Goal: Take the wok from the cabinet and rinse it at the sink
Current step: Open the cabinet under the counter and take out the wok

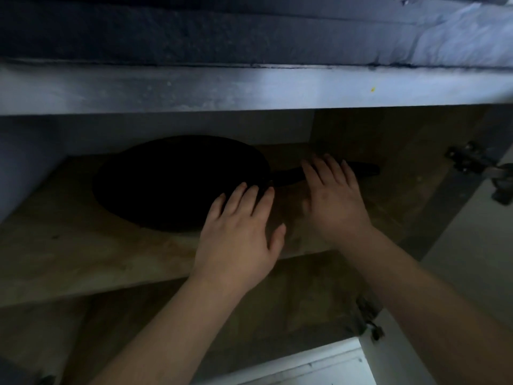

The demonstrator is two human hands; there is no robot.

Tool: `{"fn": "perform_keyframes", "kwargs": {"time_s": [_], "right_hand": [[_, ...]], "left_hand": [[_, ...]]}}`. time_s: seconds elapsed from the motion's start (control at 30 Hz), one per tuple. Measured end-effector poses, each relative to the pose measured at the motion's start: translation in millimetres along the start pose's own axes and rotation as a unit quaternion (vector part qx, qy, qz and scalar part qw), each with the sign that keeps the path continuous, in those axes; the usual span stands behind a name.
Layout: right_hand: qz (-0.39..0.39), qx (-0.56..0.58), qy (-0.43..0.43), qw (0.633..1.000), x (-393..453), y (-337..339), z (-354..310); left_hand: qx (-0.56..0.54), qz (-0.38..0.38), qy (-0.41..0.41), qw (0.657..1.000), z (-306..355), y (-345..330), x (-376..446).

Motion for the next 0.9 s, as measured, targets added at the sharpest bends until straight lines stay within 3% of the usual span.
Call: {"fn": "perform_keyframes", "kwargs": {"time_s": [0.1,0.47,0.63,0.73,0.83,0.9], "right_hand": [[0.021,-0.018,-0.018,0.999,8,8,9],[-0.063,-0.044,-0.009,0.997,-2,34,0],[-0.199,0.022,-0.041,0.979,-19,37,-17],[-0.329,0.129,-0.084,0.932,-39,25,-31],[-0.405,0.333,-0.192,0.830,-67,20,-52],[-0.412,0.428,-0.239,0.768,-81,23,-64]], "left_hand": [[0.003,0.013,-0.001,1.000,1,4,1],[0.009,0.021,-0.018,1.000,3,6,-9],[0.007,0.075,-0.004,0.997,0,23,-23],[-0.041,0.091,0.036,0.994,-9,30,-35],[-0.164,0.041,0.106,0.980,-23,18,-44],[-0.265,-0.010,0.178,0.948,-33,6,-48]]}}
Point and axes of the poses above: each hand's wrist, its own x-axis towards the middle knuckle, its own y-axis out of the back of the hand, z = x × y, the point moved 10 cm from there along x, towards the middle knuckle, and after that the axes turned 9 degrees about z, right-handed, at the moved point
